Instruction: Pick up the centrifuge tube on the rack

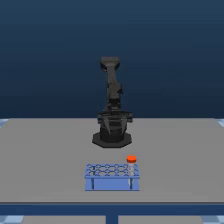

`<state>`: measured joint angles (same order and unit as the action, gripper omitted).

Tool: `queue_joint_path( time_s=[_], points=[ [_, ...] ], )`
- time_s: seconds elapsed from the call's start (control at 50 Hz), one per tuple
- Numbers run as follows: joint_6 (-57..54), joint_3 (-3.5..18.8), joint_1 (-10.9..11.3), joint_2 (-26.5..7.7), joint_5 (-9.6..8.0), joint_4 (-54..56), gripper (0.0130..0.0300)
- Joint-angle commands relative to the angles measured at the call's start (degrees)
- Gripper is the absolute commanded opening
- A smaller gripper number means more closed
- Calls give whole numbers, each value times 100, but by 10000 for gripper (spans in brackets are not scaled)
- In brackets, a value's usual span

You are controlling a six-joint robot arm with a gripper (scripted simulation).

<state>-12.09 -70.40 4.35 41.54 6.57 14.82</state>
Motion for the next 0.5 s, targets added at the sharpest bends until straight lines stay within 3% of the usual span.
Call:
queue_joint_path(
  time_s=[0.02, 0.5],
  points=[
    [-511, 49, 85, -92, 73, 452, 300],
    [-2267, 430, 450, -756, 362, 2393, 300]
  ],
)
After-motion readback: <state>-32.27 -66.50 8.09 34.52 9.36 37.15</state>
